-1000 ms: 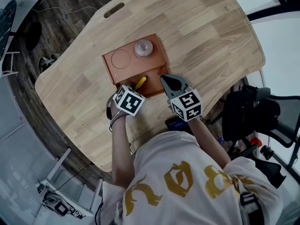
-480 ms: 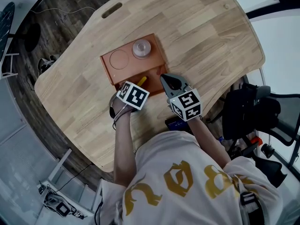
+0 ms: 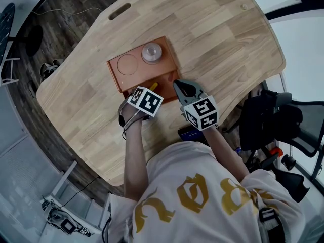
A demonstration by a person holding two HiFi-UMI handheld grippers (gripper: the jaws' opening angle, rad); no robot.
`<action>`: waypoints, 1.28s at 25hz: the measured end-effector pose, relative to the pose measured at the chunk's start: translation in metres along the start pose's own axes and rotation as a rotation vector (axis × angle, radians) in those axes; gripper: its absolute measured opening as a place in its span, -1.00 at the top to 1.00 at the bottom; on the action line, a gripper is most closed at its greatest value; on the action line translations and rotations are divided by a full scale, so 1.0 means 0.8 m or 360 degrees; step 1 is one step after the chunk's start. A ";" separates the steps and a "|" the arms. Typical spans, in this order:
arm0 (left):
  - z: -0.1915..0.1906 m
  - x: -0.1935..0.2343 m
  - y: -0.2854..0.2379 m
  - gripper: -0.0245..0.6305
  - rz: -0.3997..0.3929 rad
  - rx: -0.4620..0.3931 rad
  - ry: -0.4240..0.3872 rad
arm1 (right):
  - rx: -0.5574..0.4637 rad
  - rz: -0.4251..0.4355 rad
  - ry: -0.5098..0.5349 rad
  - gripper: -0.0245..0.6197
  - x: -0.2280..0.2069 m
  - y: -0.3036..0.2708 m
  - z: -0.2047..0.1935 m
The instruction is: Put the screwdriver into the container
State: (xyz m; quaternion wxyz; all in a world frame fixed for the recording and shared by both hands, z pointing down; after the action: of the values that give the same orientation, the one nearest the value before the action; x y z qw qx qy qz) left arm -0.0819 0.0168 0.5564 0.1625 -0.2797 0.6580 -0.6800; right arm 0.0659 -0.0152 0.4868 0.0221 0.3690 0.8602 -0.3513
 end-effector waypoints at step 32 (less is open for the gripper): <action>-0.031 -0.019 0.149 0.87 -0.0053 -0.1205 0.0261 | -0.0195 -0.0017 0.0212 0.89 0.083 0.055 0.034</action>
State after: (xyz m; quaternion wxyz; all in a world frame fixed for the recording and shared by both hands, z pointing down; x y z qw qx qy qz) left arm -0.1022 0.0355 0.4370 -0.0165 -0.2752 0.8686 -0.4116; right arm 0.0403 0.0302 0.4211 -0.0147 0.3848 0.8816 -0.2729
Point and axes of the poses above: the fingertips, and each gripper's own axes: y backward along the fingers, x to its left, z out of its top, the point moved 6 cm from there along y, backward along the fingers, and after that the axes turned 1 degree about x, right-handed, at the moved point
